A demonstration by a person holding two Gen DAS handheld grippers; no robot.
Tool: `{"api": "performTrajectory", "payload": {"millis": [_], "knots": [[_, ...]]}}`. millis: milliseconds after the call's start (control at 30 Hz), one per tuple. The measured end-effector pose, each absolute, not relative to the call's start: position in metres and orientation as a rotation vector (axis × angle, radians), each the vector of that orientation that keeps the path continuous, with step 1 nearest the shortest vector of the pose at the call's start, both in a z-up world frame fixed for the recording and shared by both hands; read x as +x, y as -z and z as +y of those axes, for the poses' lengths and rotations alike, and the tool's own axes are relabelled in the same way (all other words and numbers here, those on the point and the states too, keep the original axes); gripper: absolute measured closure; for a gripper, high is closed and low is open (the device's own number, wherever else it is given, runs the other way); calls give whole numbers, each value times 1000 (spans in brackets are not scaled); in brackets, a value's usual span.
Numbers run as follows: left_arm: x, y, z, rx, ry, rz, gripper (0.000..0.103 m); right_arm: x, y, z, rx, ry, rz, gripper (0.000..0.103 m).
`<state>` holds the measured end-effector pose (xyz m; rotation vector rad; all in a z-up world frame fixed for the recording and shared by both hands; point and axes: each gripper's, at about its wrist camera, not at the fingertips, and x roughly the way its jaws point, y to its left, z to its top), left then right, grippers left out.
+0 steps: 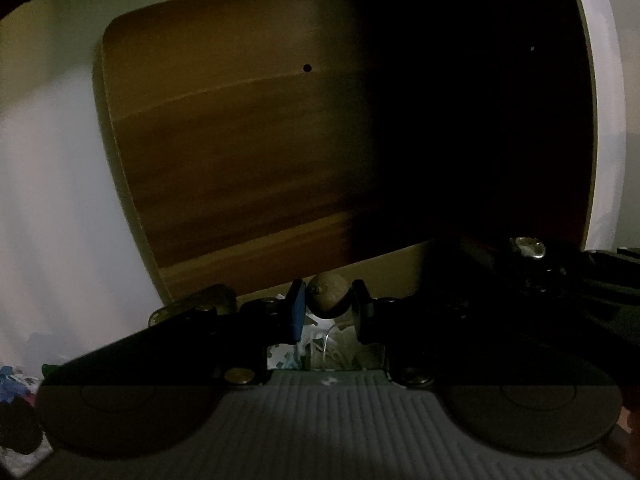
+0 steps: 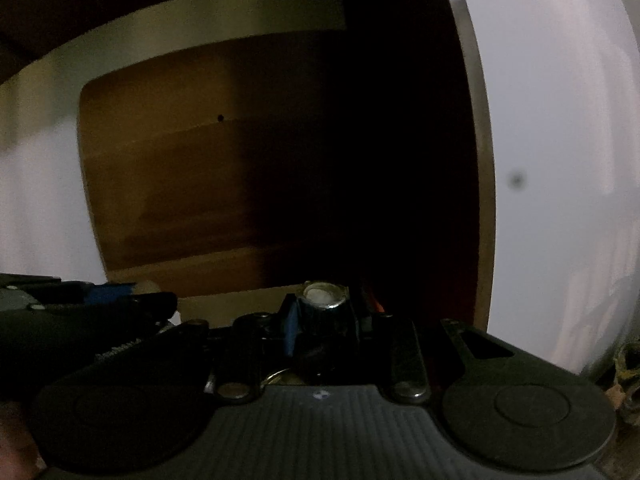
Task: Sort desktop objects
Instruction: 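Open the left tool to drop the brown ball while the right tool releases the silver cup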
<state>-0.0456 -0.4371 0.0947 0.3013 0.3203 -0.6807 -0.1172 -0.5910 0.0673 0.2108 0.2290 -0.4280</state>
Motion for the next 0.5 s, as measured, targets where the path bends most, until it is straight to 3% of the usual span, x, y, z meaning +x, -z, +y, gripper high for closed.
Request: {"api": "performTrajectory", "payload": {"millis": [333, 367, 400, 433, 500], "knots": [[-25, -95, -448, 290, 718, 405, 76, -91, -72, -605, 217, 429, 303, 78], [-23, -94, -448, 285, 723, 416, 71, -89, -74, -605, 214, 428, 308, 77], [-22, -93, -447, 276, 718, 419, 51, -86, -74, -605, 210, 424, 324, 76], [-22, -93, -446, 272, 710, 412, 39, -83, -74, -605, 212, 420, 340, 71], [-20, -92, -443, 262, 705, 406, 34, -81, -73, -605, 209, 429, 343, 68]]}}
